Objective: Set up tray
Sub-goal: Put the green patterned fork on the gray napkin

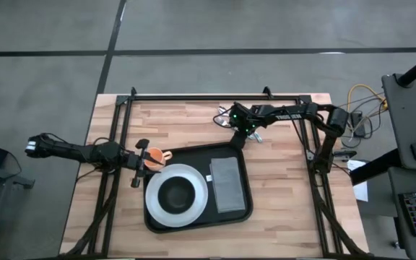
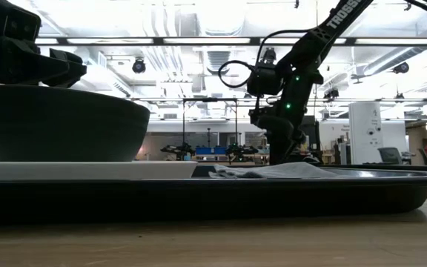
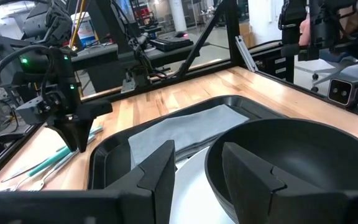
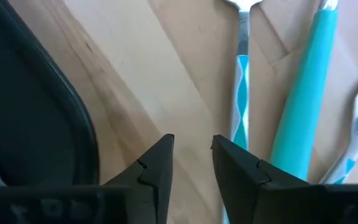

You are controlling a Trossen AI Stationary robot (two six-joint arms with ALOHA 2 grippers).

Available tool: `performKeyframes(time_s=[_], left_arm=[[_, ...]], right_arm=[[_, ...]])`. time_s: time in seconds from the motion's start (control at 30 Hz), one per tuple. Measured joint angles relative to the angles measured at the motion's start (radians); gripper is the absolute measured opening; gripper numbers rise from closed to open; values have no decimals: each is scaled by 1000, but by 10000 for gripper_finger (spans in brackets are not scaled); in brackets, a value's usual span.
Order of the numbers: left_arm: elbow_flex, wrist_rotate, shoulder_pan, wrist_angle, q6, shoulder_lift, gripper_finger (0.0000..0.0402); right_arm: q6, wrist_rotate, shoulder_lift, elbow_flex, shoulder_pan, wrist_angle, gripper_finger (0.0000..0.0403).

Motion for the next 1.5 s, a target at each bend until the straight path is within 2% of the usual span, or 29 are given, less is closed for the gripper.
performKeyframes(time_s=[0.2, 0.7, 0.97, 1.13, 1.3, 1.5], left_arm=[[0, 0, 0, 0, 0, 0, 116], [0, 0, 0, 0, 0, 0, 116], [0, 0, 0, 0, 0, 0, 116], [0, 0, 0, 0, 0, 0, 116], [0, 0, 0, 0, 0, 0, 116], [0, 0, 0, 0, 0, 0, 116]], right_arm=[[56, -26, 0, -3, 0, -12, 89], [-15, -25, 0, 54, -13, -32, 83], [-23, -27, 0, 94, -66, -123, 84], [-46, -75, 1, 86, -80, -143, 82], [-50, -83, 56, 91, -79, -150, 87], [-56, -118, 165, 162, -79, -198, 90]])
